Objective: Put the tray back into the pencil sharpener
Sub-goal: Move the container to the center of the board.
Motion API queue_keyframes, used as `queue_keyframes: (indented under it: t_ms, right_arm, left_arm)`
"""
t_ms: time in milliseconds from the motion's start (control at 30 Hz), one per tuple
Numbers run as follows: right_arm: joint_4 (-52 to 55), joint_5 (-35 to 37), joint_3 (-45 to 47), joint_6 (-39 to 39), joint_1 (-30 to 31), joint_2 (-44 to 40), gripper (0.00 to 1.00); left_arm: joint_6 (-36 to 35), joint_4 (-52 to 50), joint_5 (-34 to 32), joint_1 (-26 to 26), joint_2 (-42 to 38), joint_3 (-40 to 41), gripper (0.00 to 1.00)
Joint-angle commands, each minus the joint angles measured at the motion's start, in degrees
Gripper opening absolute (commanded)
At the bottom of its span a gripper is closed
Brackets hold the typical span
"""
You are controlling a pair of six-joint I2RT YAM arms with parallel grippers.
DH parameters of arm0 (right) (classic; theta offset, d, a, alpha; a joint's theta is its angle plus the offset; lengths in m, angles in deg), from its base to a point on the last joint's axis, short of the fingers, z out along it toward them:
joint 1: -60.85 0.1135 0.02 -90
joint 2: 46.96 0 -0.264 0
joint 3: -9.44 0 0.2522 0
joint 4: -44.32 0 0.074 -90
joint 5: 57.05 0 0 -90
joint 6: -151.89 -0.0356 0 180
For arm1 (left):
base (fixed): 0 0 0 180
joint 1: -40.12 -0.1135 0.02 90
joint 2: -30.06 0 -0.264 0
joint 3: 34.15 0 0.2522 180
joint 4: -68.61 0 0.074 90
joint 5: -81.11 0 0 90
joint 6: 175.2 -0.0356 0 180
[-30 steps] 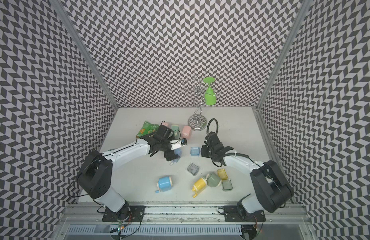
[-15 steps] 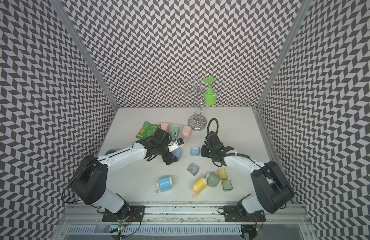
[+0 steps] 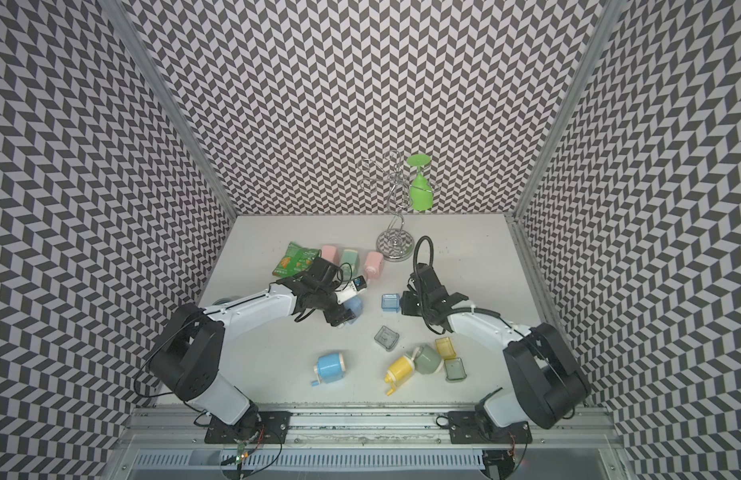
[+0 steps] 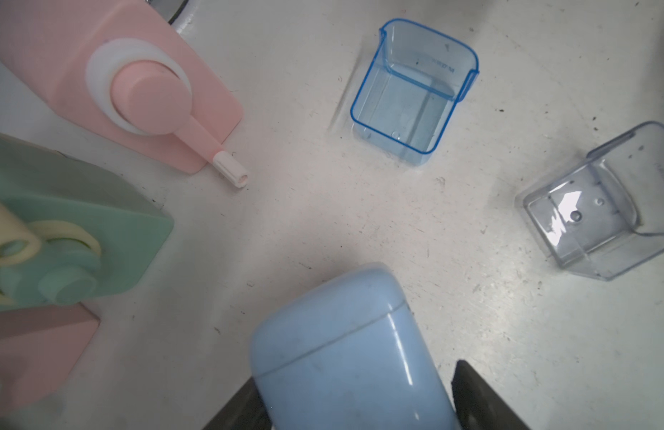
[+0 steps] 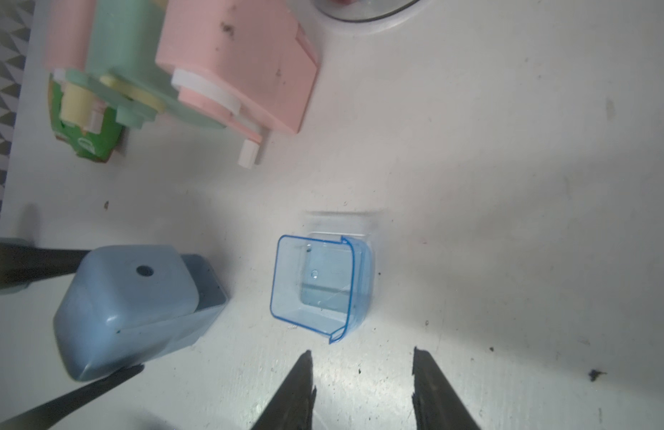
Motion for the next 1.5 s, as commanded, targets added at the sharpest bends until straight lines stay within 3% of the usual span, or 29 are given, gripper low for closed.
queue_keyframes:
  t_ms: [0,233,533,700,1033,1233,1467]
  right_arm:
    - [1.00,-1.90,-1.94,6.75,2.95,-2.29,0.45]
    - [-0.69,-5.00,-0.43,18.40,8.90,-0.82,0.46]
    - [2.92,-0.16,-3.05,26.08,12.41,4.34,0.44]
    - [5.30,3.04,-4.87,29.04,12.60,7.08,0.41]
    - [7.44,2.68,-3.05,32.14,12.61,8.01,0.37]
    - [7.18,3.50,-4.32,32.87,12.61,10.30,0.28]
    - [7.57,3.81,-8.38,36.57,12.57,13.98,0.11]
  left_arm:
    - [-2.95,-0.60,-0.34,-0.83,-0.36,1.11,0.68]
    - [-6.00,-0.24,1.50,-2.55,-1.93,2.89,0.62]
    - [-8.63,-1.04,0.87,-4.09,-3.65,4.42,0.59]
    - [-9.36,-1.04,0.72,-4.51,-4.72,5.35,0.58]
    - [-9.01,-0.30,2.92,-4.50,-4.79,4.92,0.56]
    - [-9.10,-0.33,3.19,-4.44,-4.72,4.83,0.56]
    - [-9.58,-0.51,3.18,-4.40,-4.73,4.65,0.55]
